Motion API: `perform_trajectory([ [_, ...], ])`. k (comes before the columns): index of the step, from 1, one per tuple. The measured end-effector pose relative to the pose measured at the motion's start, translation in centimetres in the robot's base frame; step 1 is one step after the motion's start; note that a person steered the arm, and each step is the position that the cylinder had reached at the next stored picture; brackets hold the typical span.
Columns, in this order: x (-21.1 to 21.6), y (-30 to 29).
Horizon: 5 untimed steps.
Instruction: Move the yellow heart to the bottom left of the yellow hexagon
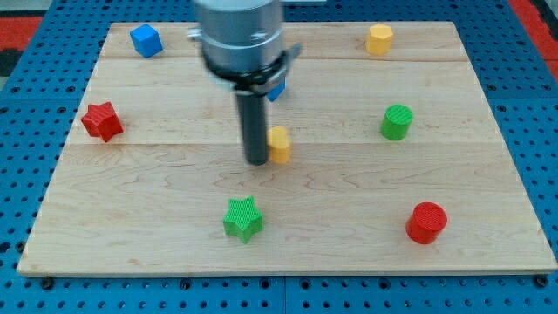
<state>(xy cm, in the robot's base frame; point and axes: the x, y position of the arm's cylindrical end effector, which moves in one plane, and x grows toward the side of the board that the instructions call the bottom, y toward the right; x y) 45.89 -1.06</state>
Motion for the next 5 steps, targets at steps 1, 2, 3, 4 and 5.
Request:
perform_trajectory([
  [1,-0.8,6.0],
  [2,-3.9,10.2],
  [3,-9.4,15.1],
  [4,-12.3,18.5],
  [5,-5.5,18.5],
])
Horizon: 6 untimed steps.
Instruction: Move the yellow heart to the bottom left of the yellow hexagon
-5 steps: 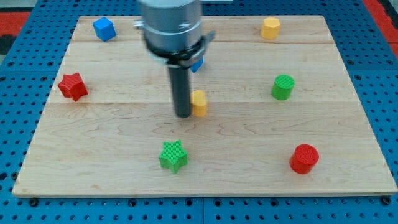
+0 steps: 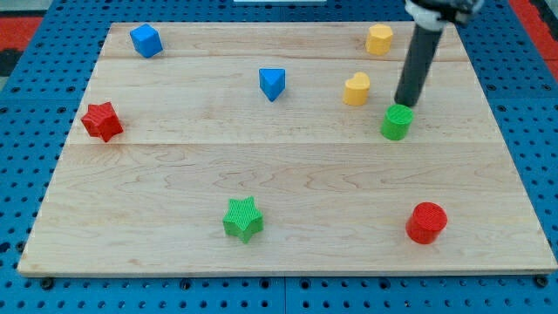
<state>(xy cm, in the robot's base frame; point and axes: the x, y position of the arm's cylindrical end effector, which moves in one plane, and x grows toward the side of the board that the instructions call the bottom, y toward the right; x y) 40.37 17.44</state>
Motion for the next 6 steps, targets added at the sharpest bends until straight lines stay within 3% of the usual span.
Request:
perform_trajectory([
  [4,-8.7,-15.1],
  [6,-9.6,-10.9],
])
